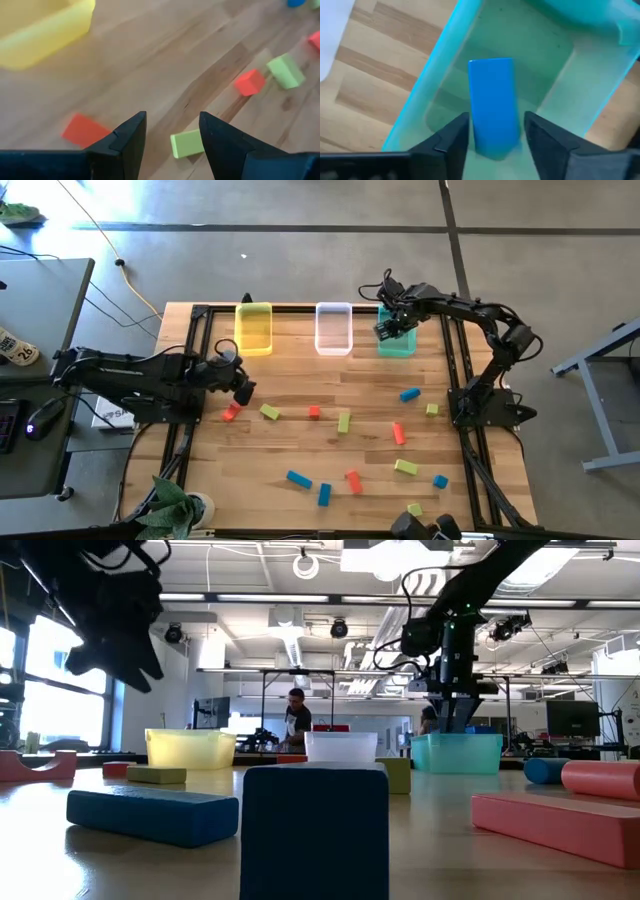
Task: Sort & place blocks by color
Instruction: Put the blue block into the green bin, then put the orange block into the yellow bin
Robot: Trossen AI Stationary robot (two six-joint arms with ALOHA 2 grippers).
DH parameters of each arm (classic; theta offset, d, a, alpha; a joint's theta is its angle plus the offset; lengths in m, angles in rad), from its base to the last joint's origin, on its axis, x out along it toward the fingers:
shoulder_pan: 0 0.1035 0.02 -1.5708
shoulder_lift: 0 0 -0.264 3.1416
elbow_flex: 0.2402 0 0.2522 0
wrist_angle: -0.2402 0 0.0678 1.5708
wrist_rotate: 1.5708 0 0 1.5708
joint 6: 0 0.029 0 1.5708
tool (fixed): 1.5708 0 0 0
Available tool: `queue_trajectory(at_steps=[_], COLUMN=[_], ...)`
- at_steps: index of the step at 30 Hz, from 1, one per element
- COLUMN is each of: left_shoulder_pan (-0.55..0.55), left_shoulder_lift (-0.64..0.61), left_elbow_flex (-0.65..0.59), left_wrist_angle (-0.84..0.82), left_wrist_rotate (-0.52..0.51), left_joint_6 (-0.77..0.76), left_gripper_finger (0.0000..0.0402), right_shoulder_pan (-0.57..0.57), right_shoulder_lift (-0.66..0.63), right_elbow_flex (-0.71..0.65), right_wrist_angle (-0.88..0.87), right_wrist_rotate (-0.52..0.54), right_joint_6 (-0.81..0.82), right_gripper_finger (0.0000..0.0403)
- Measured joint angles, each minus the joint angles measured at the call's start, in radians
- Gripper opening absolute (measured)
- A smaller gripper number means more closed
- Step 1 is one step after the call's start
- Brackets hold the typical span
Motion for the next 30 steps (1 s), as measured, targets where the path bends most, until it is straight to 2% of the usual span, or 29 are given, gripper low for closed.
queue_trajectory(at_steps=[5,9,17,21,24,30], left_shoulder_pan=[0.045,0.07,0.066,0.032,0.006,-0.022], left_shoulder_lift=[0.046,0.073,0.098,0.098,0.098,0.102], left_elbow_flex=[0.0,0.0,0.0,0.001,0.033,0.185], left_wrist_angle=[0.0,-0.023,-0.063,-0.118,-0.199,-0.461], left_wrist_rotate=[0.052,0.091,0.222,0.23,0.225,0.17], left_joint_6=[-0.133,-0.219,-0.284,-0.334,-0.357,-0.357], left_gripper_finger=[0.0172,0.0172,0.0172,0.0172,0.0172,0.0172], right_shoulder_pan=[0.0,0.0,0.0,0.0,0.0,0.0], right_shoulder_lift=[0.0,0.0,-0.003,-0.003,-0.004,-0.004], right_elbow_flex=[0.0,0.0,0.0,0.0,0.0,0.0], right_wrist_angle=[0.0,0.001,0.004,0.004,0.004,0.016], right_wrist_rotate=[0.047,0.08,0.086,0.085,0.085,0.085], right_joint_6=[-0.042,-0.063,-0.114,-0.125,-0.129,-0.129], right_gripper_finger=[0.0216,0.0217,0.0215,0.0215,0.0216,0.0216])
